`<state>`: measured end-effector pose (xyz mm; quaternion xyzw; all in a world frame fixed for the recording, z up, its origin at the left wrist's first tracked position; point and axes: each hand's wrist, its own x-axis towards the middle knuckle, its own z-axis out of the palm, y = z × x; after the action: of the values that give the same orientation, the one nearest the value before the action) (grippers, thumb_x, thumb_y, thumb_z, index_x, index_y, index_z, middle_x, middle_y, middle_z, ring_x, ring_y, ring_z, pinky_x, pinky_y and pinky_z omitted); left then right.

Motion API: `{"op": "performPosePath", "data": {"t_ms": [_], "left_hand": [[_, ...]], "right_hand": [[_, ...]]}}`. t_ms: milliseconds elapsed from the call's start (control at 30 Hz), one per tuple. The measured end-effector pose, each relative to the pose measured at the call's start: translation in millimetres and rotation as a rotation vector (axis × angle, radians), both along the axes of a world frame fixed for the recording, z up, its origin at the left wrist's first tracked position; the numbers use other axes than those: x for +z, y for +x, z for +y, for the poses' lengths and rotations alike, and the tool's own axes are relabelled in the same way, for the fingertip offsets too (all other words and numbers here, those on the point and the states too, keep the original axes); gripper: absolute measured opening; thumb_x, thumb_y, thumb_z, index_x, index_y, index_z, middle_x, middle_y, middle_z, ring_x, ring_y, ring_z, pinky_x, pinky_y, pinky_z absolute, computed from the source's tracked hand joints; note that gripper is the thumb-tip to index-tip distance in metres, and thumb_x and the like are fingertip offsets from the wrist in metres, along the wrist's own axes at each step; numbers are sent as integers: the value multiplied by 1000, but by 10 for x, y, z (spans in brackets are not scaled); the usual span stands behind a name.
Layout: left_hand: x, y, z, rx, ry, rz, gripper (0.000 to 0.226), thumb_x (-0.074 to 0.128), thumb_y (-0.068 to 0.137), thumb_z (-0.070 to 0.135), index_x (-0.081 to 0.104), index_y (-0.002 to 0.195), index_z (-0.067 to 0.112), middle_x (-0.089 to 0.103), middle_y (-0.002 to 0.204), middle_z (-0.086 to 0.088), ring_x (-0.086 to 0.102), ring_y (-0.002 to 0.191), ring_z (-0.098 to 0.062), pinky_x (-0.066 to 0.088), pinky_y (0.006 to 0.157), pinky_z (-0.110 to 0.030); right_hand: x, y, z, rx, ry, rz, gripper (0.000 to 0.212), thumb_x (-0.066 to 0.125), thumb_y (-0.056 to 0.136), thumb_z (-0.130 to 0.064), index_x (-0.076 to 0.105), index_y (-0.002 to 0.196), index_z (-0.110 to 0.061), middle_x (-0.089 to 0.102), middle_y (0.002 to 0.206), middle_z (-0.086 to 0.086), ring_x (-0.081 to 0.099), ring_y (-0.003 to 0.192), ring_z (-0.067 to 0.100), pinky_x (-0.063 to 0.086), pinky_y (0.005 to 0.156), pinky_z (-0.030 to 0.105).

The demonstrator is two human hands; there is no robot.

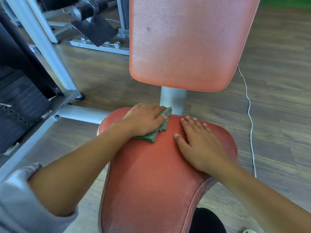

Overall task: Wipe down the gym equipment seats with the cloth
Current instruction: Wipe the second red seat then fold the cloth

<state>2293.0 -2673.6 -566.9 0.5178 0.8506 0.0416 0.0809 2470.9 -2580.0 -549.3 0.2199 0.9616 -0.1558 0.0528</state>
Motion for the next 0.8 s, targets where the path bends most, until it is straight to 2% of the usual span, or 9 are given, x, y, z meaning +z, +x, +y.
{"op": "performPosePath", "data": {"t_ms": [100, 200, 300, 367, 500, 600, 667, 733, 800], "left_hand": [[1, -176, -191, 17, 23, -17, 69, 15, 85, 55, 34, 146, 29, 41, 148, 3, 37, 135, -18, 27, 110, -37], [-8, -448, -443, 238, 37, -76, 68, 18, 82, 59, 46, 136, 29, 52, 136, 0, 45, 126, -23, 35, 105, -42], [-41, -482, -484, 366, 61, -105, 50, 25, 95, 54, 50, 129, 27, 54, 131, -3, 47, 122, -27, 37, 101, -43], [-32, -394, -456, 313, 61, -56, 48, 26, 99, 48, 44, 138, 26, 49, 139, -3, 41, 129, -25, 31, 107, -40], [58, -79, -552, 110, 16, 13, 82, 3, 80, 62, 20, 151, 26, 19, 158, 3, 11, 146, -17, 5, 117, -31], [105, 93, -784, -18, 89, -42, 77, 2, 80, 64, 14, 150, 36, 8, 157, 16, -1, 146, -4, -8, 114, -19], [121, 102, -922, -63, 161, -111, 64, 12, 87, 61, 19, 147, 41, 12, 155, 21, 0, 144, 2, -7, 116, -19], [127, 64, -959, -24, 177, -148, 58, 16, 87, 62, 22, 143, 47, 17, 154, 22, 2, 143, 6, -4, 117, -19], [126, 50, -830, 67, 130, -147, 67, 10, 80, 66, 17, 144, 47, 12, 156, 20, -1, 143, 5, -7, 114, -16]], "right_hand": [[1, 9, 12, 2, -12, 14, 63, 22, 101, -46, 7, 154, -17, 2, 162, 0, -3, 148, 11, -6, 118, 29], [-31, 11, 14, 2, -1, 34, 63, 22, 100, -46, 8, 154, -17, 2, 162, 0, -3, 148, 12, -6, 118, 29], [-55, 3, 27, 7, -10, 41, 63, 23, 100, -46, 9, 154, -18, 3, 162, -1, -2, 148, 11, -6, 118, 28], [-38, 12, 47, 7, -50, 69, 62, 25, 100, -46, 10, 154, -19, 3, 162, -1, -1, 147, 9, -6, 118, 26], [13, 100, 129, -22, -110, 151, 63, 22, 99, -49, 11, 154, -20, 3, 161, -3, -2, 147, 6, -6, 117, 22], [76, 263, 258, -42, -62, 158, 63, 18, 98, -51, 9, 154, -22, 2, 161, -6, -4, 146, 3, -11, 114, 17], [119, 402, 356, -54, -77, 114, 65, 19, 96, -52, 5, 154, -25, 0, 161, -9, -8, 144, -2, -13, 111, 14], [134, 546, 442, -39, -66, 59, 72, 10, 90, -62, 2, 153, -29, -3, 160, -14, -10, 142, -7, -14, 111, 12], [96, 666, 519, -24, -40, 19, 84, 2, 77, -69, -1, 153, -32, -6, 157, -19, -14, 139, -11, -16, 109, 9]]}}
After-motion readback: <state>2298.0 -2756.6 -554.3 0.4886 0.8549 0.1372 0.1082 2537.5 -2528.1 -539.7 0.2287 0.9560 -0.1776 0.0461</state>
